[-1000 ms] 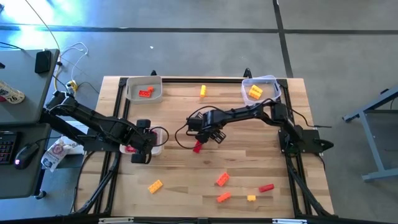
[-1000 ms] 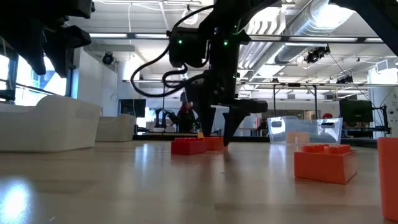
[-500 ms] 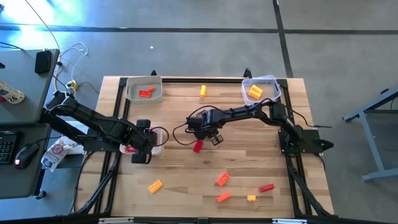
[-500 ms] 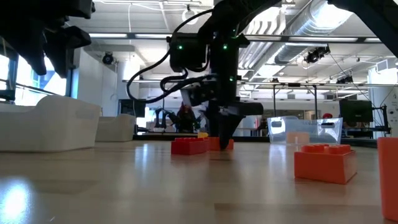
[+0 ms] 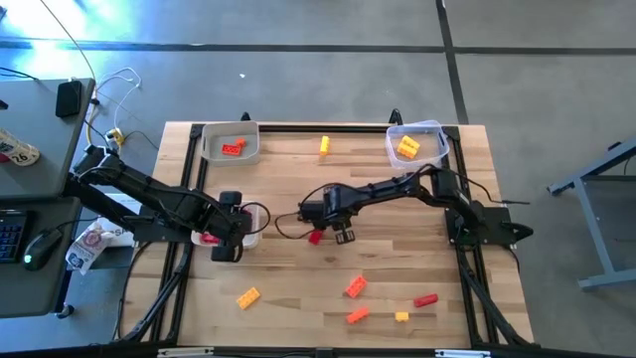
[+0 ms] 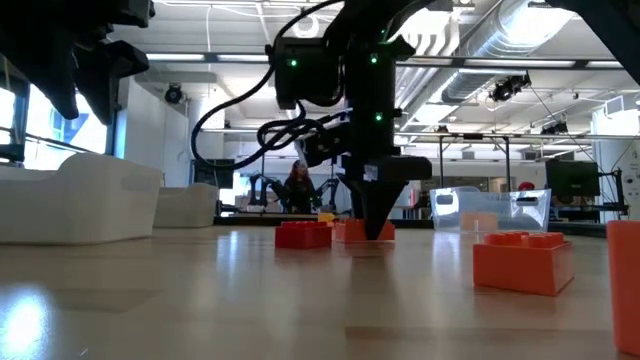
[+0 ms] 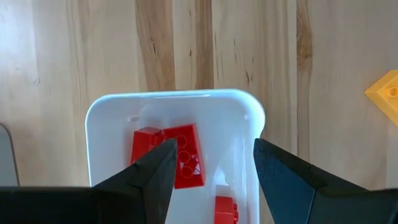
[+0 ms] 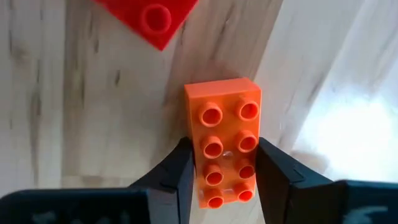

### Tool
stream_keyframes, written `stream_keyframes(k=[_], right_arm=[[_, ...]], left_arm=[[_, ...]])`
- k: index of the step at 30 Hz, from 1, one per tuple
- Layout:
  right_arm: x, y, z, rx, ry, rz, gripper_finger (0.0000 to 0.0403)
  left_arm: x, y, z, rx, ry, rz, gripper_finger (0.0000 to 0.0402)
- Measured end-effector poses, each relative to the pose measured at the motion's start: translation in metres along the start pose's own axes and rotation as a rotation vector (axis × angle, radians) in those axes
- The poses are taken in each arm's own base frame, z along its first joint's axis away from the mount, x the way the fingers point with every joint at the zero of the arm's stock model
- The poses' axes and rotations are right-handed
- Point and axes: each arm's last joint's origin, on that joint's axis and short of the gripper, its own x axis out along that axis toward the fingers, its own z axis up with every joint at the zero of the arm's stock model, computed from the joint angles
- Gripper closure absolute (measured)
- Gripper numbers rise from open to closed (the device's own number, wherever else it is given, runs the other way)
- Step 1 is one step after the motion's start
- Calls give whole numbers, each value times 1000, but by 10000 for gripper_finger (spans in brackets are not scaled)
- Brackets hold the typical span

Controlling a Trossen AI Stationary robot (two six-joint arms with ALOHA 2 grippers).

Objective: Sort & place blocks by color
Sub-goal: Put the orange game piece into the gray bin

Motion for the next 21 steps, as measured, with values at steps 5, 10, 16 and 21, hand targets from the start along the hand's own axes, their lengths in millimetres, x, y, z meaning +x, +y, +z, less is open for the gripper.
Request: stream_keyframes(k=[5,10,16,21], right_arm=[[-18,6,-2,50,-25,-12,297],[-43,9,-6,91,-87,-33,297],[-75,13,-11,122,-178,-76,297],[-99,18,-12,137,-295,-84,297]], left_arm=[[0,-1,3,7,-27,-6,202],[0,-1,5,25,-56,6,202],[0,-1,10,48,-120,42,202],[-2,-2,19,39,-213,66,202]])
